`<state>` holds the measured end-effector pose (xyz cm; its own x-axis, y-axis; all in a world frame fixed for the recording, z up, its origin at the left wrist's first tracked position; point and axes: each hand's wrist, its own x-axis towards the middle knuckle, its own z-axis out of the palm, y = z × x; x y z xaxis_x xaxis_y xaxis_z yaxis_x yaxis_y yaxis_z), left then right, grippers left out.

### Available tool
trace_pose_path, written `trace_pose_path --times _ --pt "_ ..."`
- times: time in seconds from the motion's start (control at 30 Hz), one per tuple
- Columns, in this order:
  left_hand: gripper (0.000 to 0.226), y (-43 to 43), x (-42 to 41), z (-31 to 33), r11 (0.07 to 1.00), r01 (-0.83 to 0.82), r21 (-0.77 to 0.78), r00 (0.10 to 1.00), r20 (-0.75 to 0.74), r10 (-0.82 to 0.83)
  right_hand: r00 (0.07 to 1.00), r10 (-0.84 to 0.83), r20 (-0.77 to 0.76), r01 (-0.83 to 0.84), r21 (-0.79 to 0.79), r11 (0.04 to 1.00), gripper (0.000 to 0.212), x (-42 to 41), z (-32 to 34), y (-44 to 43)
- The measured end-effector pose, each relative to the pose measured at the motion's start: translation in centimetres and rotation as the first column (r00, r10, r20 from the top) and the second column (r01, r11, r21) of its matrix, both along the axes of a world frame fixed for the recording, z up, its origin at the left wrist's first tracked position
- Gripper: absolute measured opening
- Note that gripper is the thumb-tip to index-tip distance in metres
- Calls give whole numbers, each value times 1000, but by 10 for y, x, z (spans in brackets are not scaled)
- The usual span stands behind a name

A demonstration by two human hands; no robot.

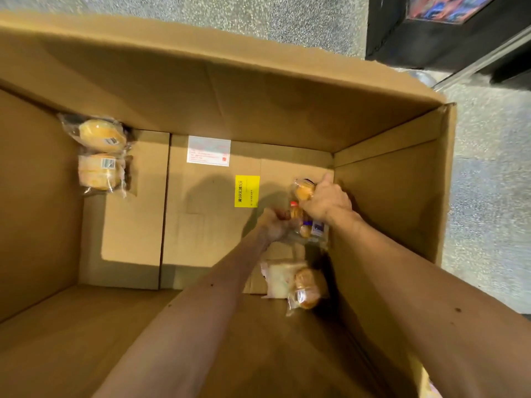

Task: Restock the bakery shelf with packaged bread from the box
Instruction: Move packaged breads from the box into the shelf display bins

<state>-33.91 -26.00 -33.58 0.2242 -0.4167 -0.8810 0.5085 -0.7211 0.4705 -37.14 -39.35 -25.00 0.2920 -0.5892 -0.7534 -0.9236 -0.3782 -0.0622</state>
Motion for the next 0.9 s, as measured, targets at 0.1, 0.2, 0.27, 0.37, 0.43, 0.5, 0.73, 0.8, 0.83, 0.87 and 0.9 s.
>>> trace_pose_path --times 0.1,0.2,0.27,0.37,0.43,0.5,0.73,0.8,0.83,0.87,0.9 --pt "26 38 4 12 971 240 24 971 -25 -239 990 -139 -26 142 130 981 59 -20 -1 18" --pt "44 67 2 31 931 353 90 933 -111 -343 963 -261 -64 268 182 946 68 -38 2 40" --pt "51 79 -3 38 937 320 139 927 -251 -280 935 -345 -78 354 184 917 76 -48 2 55" --pt "52 87 -11 37 978 138 155 909 -411 -63 860 -500 -97 508 229 830 73 -61 -5 68" --pt "46 87 -18 41 987 28 156 903 -428 42 786 -606 -119 614 257 746 76 -69 -11 69" --pt "32 86 -23 45 986 -34 166 920 -379 96 751 -648 -128 657 252 711 80 -77 -13 66" --pt "41 88 -5 52 991 -81 109 990 -107 93 597 -791 -134 761 409 504 73 -81 -6 70" --pt "46 94 13 62 993 -97 74 994 -33 100 576 -810 -107 753 456 475 63 -77 0 69" --pt "46 98 24 66 994 -94 62 995 20 93 587 -805 -86 733 478 484 54 -73 6 68" --pt "41 102 35 71 996 -83 41 994 74 79 609 -790 -68 707 498 502 48 -70 11 68" --pt "32 106 45 77 997 -80 12 990 115 78 632 -772 -60 678 524 515 46 -68 16 68"
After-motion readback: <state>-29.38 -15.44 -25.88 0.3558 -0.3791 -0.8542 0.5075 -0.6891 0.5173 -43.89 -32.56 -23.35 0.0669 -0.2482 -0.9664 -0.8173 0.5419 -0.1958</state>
